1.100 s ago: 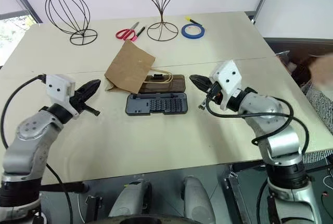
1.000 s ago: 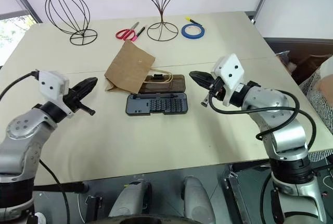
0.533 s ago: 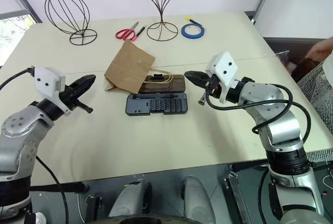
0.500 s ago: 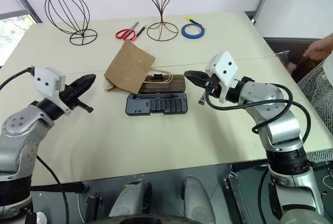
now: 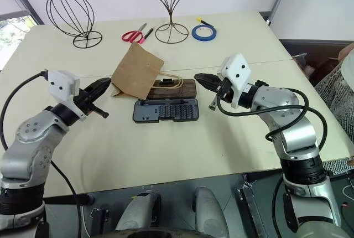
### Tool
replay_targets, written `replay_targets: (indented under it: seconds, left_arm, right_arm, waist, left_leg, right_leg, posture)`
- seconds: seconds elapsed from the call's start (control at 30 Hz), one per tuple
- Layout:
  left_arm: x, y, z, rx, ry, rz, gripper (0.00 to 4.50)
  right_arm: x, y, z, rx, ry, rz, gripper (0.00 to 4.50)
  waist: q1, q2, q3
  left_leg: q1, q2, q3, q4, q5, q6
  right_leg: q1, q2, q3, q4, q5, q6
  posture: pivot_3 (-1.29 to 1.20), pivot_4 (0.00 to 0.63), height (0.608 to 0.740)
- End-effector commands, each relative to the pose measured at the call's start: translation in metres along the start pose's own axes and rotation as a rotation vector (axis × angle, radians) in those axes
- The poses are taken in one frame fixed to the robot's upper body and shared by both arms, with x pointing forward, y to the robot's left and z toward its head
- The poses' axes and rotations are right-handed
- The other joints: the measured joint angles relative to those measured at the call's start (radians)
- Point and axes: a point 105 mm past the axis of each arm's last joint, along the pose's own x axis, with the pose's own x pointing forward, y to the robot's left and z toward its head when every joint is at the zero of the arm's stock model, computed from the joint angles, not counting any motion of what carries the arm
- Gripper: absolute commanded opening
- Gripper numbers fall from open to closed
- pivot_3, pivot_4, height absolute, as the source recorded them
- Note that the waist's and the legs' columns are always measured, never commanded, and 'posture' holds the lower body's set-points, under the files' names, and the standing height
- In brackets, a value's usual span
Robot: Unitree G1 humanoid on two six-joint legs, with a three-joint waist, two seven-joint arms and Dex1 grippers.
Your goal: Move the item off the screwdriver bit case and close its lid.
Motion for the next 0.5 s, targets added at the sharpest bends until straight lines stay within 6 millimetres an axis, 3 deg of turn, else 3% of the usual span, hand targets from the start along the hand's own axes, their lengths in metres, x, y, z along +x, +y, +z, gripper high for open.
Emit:
replay_targets:
  seconds: [0.03, 0.1, 0.33, 0.5]
  left_arm:
    - [0.0, 0.004, 0.003, 0.056, -0.005, 0.015, 0.25]
    - [0.0, 0.008, 0.001, 0.063, 0.001, 0.027, 0.85]
    - [0.002, 0.033, 0.002, -0.005, -0.007, 0.126, 4.47]
    - [0.01, 0.043, 0.005, -0.151, -0.045, 0.192, 4.47]
  right_arm:
    - [0.004, 0.0, 0.014, -0.042, -0.052, -0.001, 0.0]
    - [0.006, 0.0, 0.014, -0.047, -0.056, -0.002, 0.0]
    - [0.009, 0.001, 0.013, -0.05, -0.076, -0.023, 0.0]
    - [0.011, 0.006, 0.012, -0.039, -0.087, -0.03, 0.0]
  waist:
    - [0.0, 0.0, 0.0]
    - [0.001, 0.0, 0.0]
    - [0.002, 0.0, 0.0]
    - [0.002, 0.0, 0.0]
  left_leg:
    - [0.0, 0.0, 0.0, 0.0, 0.0, 0.0]
    - [0.0, 0.0, 0.0, 0.0, 0.0, 0.0]
    - [0.0, 0.0, 0.0, 0.0, 0.0, 0.0]
    - [0.0, 0.0, 0.0, 0.0, 0.0, 0.0]
  right_leg:
    - [0.0, 0.0, 0.0, 0.0, 0.0, 0.0]
    - [0.0, 0.0, 0.0, 0.0, 0.0, 0.0]
    - [0.0, 0.0, 0.0, 0.0, 0.0, 0.0]
    - [0.0, 0.0, 0.0, 0.0, 0.0, 0.0]
  posture:
    - [0.0, 0.15, 0.74]
    - [0.0, 0.15, 0.74]
    - [0.0, 0.15, 0.74]
    - [0.0, 0.15, 0.74]
